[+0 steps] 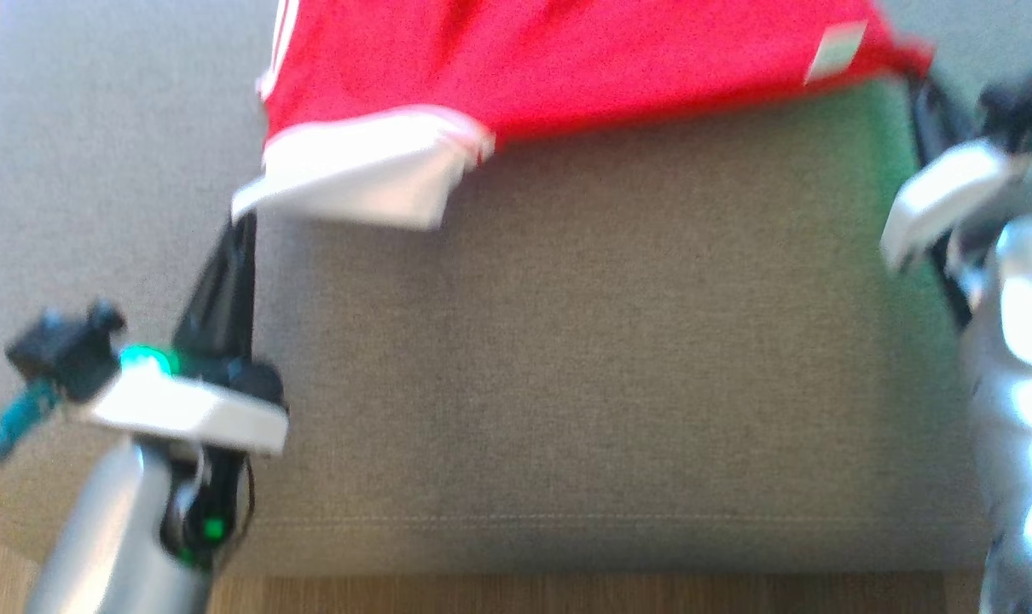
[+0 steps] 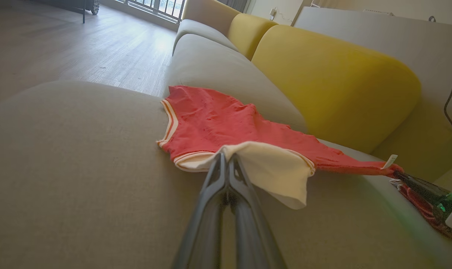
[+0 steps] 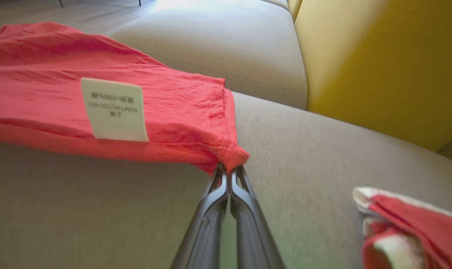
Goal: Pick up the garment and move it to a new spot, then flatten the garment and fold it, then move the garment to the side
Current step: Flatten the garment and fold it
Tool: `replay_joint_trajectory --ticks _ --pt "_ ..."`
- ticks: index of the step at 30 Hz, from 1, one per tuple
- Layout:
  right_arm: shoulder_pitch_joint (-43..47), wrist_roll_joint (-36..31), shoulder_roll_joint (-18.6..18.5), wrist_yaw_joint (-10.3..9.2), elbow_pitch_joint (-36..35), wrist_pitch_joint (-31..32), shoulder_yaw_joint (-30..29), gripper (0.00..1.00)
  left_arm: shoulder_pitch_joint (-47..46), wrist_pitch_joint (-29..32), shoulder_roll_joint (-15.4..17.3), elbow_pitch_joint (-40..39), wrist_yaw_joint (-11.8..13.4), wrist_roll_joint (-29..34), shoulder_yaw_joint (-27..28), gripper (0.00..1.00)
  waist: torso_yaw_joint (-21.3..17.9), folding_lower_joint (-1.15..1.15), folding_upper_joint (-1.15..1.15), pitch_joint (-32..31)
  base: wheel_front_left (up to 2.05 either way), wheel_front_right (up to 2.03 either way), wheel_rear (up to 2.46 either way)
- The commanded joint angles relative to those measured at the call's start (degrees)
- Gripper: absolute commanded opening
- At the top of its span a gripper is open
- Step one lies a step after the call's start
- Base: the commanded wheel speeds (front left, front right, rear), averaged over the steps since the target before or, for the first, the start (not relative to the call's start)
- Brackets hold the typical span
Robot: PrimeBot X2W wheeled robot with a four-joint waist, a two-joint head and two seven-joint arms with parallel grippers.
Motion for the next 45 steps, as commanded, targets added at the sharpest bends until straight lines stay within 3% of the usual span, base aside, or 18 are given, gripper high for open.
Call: replay_joint_trajectory --ticks 1,6,14,21,23,27,31,45 --pt "4.41 1.2 1.16 -0.02 -4.1 -0.21 0.22 0.0 2.39 -0.28 1.88 -2.97 -0.34 -0.87 3.04 0.0 -0.95 0.01 0.0 -4.02 0.0 0.0 0.0" --pt "15.47 2.81 2.12 -0.02 -11.79 1.55 -1.23 0.0 11.83 -0.28 0.38 -5.16 0.16 -1.99 4.11 0.0 -1.43 0.01 0.0 -7.19 0.0 0.0 0.0" --pt "36.26 4.97 4.42 -0.02 -32.14 8.85 -5.52 0.0 24.78 -0.28 -1.96 -9.86 2.76 -1.54 5.52 0.0 -1.03 0.01 0.0 -10.83 0.0 0.0 0.0" --pt "47.22 6.98 6.25 -0.02 -50.46 17.56 -7.25 0.0 29.57 0.68 -3.12 -14.68 3.75 -3.6 5.38 0.0 -1.08 0.01 0.0 -10.29 0.0 0.0 0.0" --pt "47.51 7.17 6.44 -0.02 -52.58 19.07 -7.4 0.0 28.24 1.44 -3.65 -15.6 3.88 -4.63 5.41 0.0 -0.9 0.01 0.0 -9.98 0.0 0.0 0.0" --pt "45.1 7.21 6.33 -0.02 -53.15 21.22 -6.08 0.0 22.94 3.52 -4.67 -14.83 4.43 -5.91 5.14 0.0 -0.59 0.01 0.0 -9.02 0.0 0.0 0.0" --pt "40.35 6.99 5.23 -0.02 -49.44 21.86 -4.97 0.0 14.89 4.44 -6.23 -10.46 4.95 -6.06 4.76 0.0 -0.22 0.01 0.0 -7.67 0.0 0.0 0.0" --pt "21.55 2.46 3.52 -0.02 -30.45 16.47 -3.94 0.0 -10.89 0.54 -7.03 12.44 1.27 -0.12 2.41 0.0 -0.31 0.01 0.0 -0.16 0.0 0.0 0.0"
